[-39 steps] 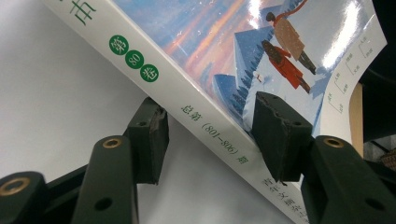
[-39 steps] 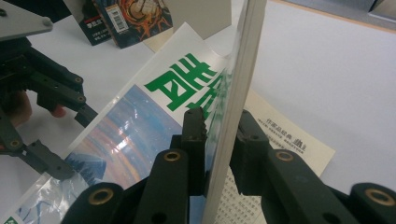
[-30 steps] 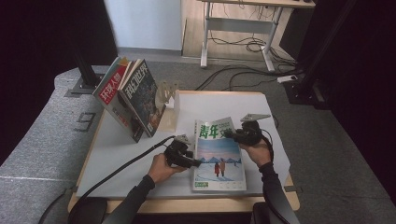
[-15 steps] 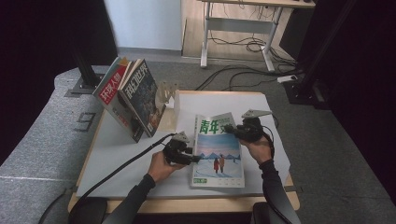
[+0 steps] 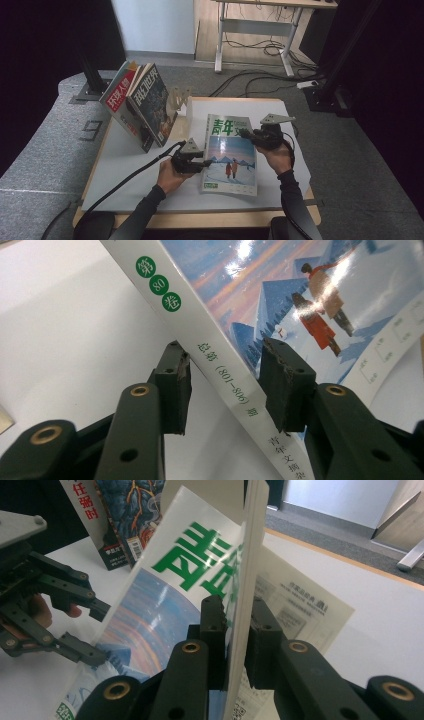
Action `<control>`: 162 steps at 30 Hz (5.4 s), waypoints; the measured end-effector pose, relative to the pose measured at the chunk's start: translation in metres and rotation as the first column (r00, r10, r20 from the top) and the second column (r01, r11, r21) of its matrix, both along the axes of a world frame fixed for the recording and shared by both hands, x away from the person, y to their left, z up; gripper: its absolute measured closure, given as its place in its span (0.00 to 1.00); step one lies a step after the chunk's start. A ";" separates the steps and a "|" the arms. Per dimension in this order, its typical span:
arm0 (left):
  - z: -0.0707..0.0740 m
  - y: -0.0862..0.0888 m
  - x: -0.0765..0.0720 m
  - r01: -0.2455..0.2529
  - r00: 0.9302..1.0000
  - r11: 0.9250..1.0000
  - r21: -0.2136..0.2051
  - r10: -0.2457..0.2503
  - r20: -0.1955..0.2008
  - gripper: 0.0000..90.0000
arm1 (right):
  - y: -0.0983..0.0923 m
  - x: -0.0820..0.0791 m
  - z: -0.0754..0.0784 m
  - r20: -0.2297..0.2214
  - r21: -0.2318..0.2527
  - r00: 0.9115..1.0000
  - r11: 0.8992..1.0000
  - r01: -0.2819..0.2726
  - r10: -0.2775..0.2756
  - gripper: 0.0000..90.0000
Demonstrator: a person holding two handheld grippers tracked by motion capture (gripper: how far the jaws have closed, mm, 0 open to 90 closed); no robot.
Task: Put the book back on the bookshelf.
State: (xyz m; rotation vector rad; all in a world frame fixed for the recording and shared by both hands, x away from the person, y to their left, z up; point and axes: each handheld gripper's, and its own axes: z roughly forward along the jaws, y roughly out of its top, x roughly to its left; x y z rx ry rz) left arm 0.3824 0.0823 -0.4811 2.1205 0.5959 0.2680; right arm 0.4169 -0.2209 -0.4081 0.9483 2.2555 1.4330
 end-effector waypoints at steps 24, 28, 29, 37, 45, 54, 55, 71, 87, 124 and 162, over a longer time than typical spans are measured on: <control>-0.002 0.011 -0.010 0.024 0.999 0.996 -0.090 -0.026 -0.025 0.71 | -0.011 -0.005 -0.008 0.009 -0.020 0.999 0.999 0.038 -0.037 0.68; -0.001 0.012 -0.012 0.033 0.999 0.995 -0.099 -0.035 -0.025 0.72 | -0.014 -0.006 -0.011 0.010 -0.029 0.999 0.998 0.049 -0.049 0.60; -0.001 0.013 -0.013 0.035 0.999 0.994 -0.100 -0.037 -0.023 0.72 | -0.015 -0.006 -0.012 0.010 -0.030 0.998 0.998 0.054 -0.054 0.56; 0.001 0.014 -0.017 0.050 0.999 0.993 -0.104 -0.052 -0.013 0.73 | -0.022 -0.001 -0.022 -0.047 -0.033 0.997 0.997 0.066 -0.067 0.26; 0.002 0.016 -0.018 0.058 0.998 0.993 -0.102 -0.060 -0.014 0.74 | -0.022 0.009 -0.042 -0.144 0.001 0.989 0.999 0.044 -0.044 0.18; 0.005 0.018 -0.020 0.089 0.995 0.991 -0.096 -0.092 -0.031 0.75 | -0.025 0.012 -0.048 -0.181 0.064 0.984 0.998 0.018 -0.006 0.54; 0.006 0.019 -0.020 0.093 0.995 0.991 -0.095 -0.097 -0.039 0.75 | -0.026 0.012 -0.047 -0.176 0.068 0.984 0.998 0.018 -0.006 0.58; 0.010 0.024 -0.016 0.102 0.991 0.991 -0.084 -0.109 -0.082 0.75 | -0.017 -0.003 -0.022 -0.043 0.056 0.999 0.998 -0.024 0.026 0.90; 0.012 0.027 -0.014 0.057 0.998 0.995 -0.087 -0.053 0.046 0.76 | -0.004 -0.009 0.006 0.051 0.030 0.998 0.999 -0.037 0.036 0.91; 0.009 0.030 -0.043 0.148 0.979 0.988 -0.048 -0.140 0.150 0.80 | -0.015 -0.017 -0.030 -0.014 -0.003 0.988 0.988 -0.156 0.156 0.46; 0.072 0.004 -0.023 0.101 0.991 0.993 -0.067 -0.094 0.096 0.77 | -0.015 -0.024 -0.031 0.024 0.006 0.990 0.990 -0.140 0.140 0.51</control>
